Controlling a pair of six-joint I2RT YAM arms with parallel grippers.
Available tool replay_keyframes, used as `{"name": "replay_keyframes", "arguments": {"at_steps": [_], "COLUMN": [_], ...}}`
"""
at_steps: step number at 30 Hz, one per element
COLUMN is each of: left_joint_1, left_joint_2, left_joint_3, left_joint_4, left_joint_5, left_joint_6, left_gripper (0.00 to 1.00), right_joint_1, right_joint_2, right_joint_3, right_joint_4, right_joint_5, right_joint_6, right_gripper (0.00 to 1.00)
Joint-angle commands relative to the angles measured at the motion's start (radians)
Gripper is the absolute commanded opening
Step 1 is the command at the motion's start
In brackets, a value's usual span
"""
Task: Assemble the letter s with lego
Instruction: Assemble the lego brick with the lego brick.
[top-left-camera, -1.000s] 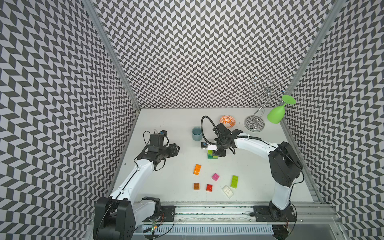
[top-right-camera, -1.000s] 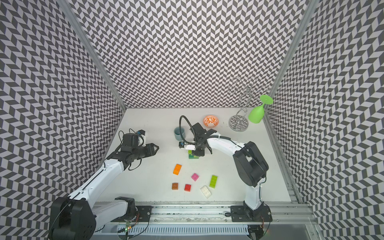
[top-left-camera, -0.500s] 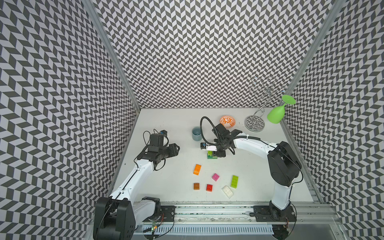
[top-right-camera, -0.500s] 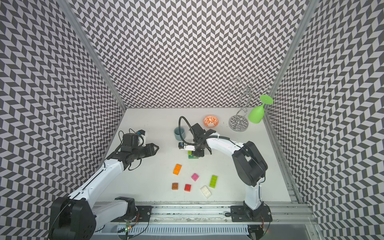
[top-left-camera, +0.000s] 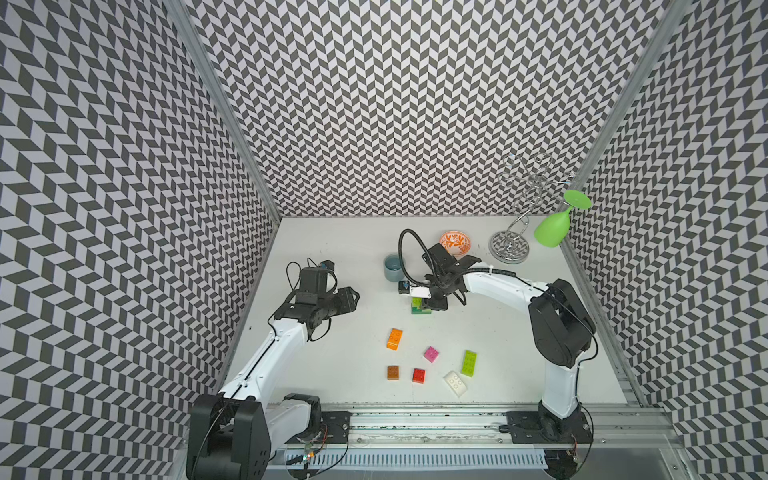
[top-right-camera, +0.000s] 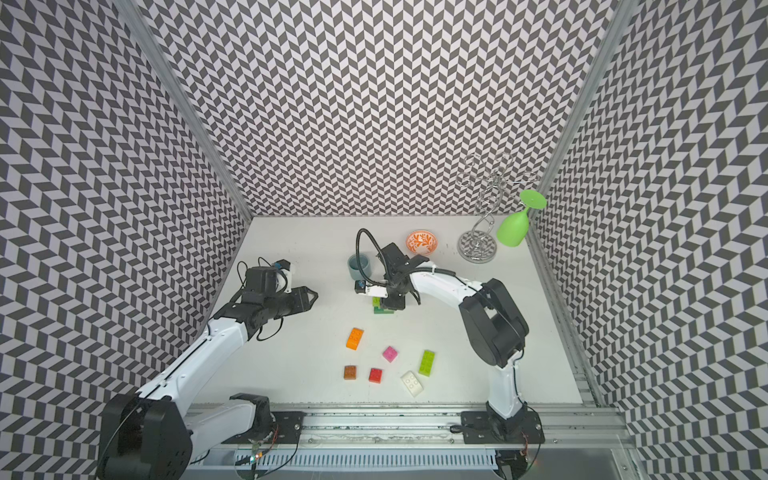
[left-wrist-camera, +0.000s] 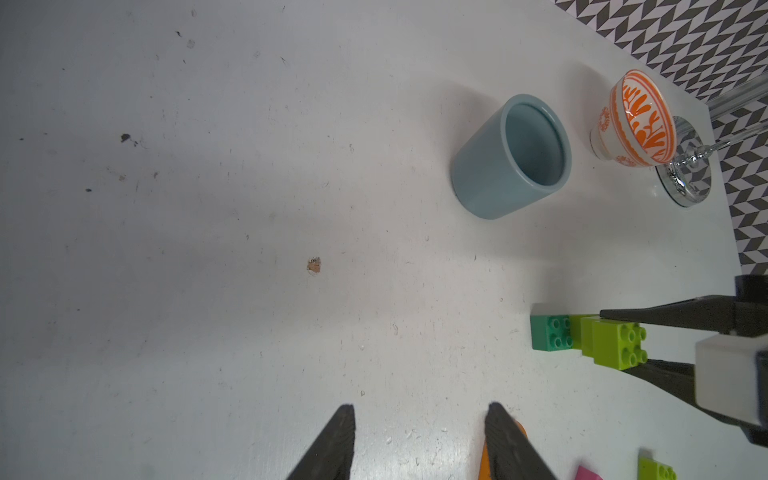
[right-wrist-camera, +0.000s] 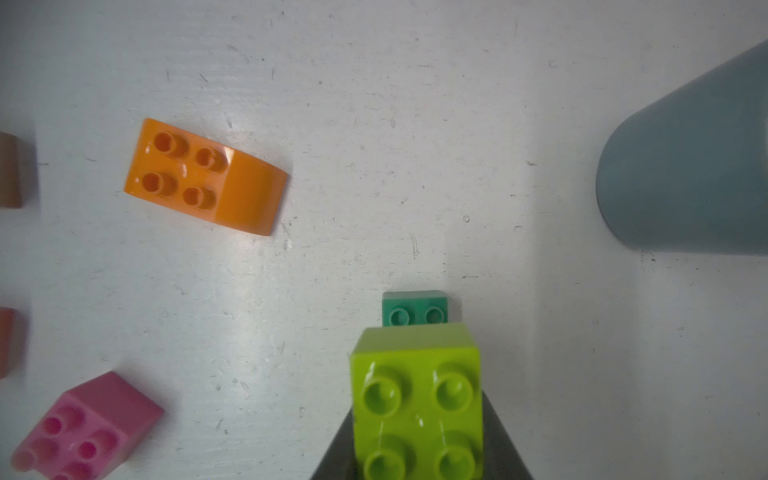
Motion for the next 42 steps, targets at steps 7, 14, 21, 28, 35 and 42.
{"name": "replay_keyframes", "arguments": {"at_steps": [7, 14, 21, 28, 35, 42], "left_joint_1": [0.012, 0.014, 0.019, 0.025, 0.032, 0.032], "left_joint_2": [-0.026, -0.031, -0.025, -0.025, -0.025, -0.025], "left_joint_3": [-0.007, -0.008, -0.008, -0.008, -0.007, -0.007], "left_joint_4": [0.019, 0.02, 0.023, 0.025, 0.025, 0.025], "left_joint_5": [0.014, 0.017, 0.029, 0.032, 0.03, 0.031], "left_joint_6": [0.016, 0.017, 0.017, 0.014, 0.014, 0.015], "left_gripper": [0.53, 0.53, 0.52, 0.52, 0.52, 0.52], "right_joint_1": [-0.003, -0.001, -0.001, 0.002, 0.005, 0.005], "right_joint_2": [0.13, 0.179, 0.19, 0.177, 0.148, 0.123], "right_joint_3": [-0.009, 0.012, 0.02, 0.048, 0.066, 0.077], "right_joint_4": [-0.092, -0.128, -0.156, -0.163, -0.145, -0.122], "right_joint_5": [0.043, 0.045, 0.019, 0.009, -0.005, -0.001], "right_joint_6": [0.03, 0.041, 0.092, 0.109, 0.113, 0.116], "right_gripper": [0.0, 0.0, 0.0, 0.0, 0.07, 0.19]}}
